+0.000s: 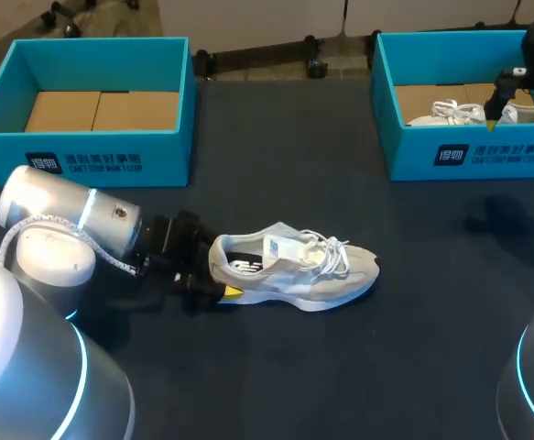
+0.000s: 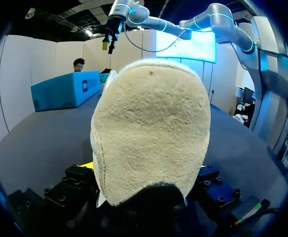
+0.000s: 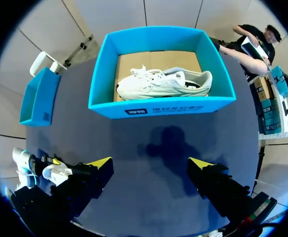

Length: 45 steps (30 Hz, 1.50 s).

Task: Take the shoe out of the shoebox, open the shoe tongue, remove and reinsert the insole, then place the shoe into the shoebox

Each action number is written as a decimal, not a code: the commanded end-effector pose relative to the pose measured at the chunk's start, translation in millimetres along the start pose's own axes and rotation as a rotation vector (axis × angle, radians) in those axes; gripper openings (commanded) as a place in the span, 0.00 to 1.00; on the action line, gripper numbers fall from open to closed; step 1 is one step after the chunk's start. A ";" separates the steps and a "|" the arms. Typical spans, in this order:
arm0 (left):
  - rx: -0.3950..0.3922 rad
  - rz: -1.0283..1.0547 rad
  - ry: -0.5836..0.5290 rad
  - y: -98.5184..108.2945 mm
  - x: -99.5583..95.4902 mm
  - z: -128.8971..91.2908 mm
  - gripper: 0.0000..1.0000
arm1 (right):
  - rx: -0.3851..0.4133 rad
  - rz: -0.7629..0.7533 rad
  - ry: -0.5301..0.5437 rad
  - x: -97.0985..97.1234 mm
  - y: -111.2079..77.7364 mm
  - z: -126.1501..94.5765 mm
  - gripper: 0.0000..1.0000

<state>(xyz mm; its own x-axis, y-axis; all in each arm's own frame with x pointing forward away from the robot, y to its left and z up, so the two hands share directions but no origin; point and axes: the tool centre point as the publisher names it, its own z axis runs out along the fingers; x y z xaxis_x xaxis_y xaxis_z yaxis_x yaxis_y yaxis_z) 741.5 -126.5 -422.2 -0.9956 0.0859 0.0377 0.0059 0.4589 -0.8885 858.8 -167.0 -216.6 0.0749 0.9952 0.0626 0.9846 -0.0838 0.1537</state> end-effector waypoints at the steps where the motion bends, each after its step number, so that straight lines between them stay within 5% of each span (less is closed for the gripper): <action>1: -0.010 -0.002 -0.004 -2.8 0.7 -0.9 0.00 | 0.002 0.006 0.003 2.9 -0.4 2.8 1.00; 45: -0.018 -0.009 0.009 3.4 5.8 2.0 0.00 | -0.023 0.034 0.022 12.8 -12.8 2.1 1.00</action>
<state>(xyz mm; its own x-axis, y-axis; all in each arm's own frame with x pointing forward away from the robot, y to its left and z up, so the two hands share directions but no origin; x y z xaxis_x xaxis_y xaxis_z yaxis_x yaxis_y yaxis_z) 737.8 -125.9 -424.6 -0.9948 0.0889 0.0499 -0.0021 0.4721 -0.8816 850.0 -152.3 -218.8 0.1057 0.9907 0.0856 0.9785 -0.1190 0.1685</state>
